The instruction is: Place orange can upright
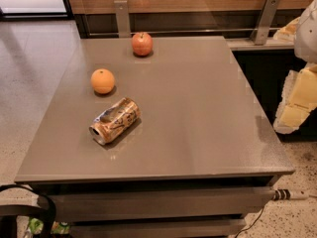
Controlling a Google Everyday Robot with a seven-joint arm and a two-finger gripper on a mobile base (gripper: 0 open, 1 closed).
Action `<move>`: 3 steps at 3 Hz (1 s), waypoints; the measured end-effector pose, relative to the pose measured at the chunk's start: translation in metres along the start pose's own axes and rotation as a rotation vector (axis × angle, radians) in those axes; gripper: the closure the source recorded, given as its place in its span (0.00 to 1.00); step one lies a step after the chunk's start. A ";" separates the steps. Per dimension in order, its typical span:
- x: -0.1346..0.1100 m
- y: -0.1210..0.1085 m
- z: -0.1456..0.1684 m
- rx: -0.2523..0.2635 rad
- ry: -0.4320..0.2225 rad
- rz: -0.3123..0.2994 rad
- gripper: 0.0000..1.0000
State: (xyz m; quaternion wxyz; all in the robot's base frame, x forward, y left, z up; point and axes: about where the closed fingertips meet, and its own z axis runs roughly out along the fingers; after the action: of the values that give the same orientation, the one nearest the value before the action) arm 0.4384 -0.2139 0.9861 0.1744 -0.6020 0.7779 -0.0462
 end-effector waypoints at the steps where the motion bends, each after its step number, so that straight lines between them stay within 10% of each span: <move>1: 0.000 0.000 0.000 0.000 0.000 0.000 0.00; 3: -0.025 -0.023 0.000 0.051 -0.067 -0.129 0.00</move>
Offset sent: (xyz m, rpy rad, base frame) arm 0.0094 0.0096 0.0083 -0.0211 -0.0794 0.1171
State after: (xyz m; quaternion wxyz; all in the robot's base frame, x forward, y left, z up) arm 0.4647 -0.1968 0.9978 0.2123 -0.6473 0.7299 -0.0569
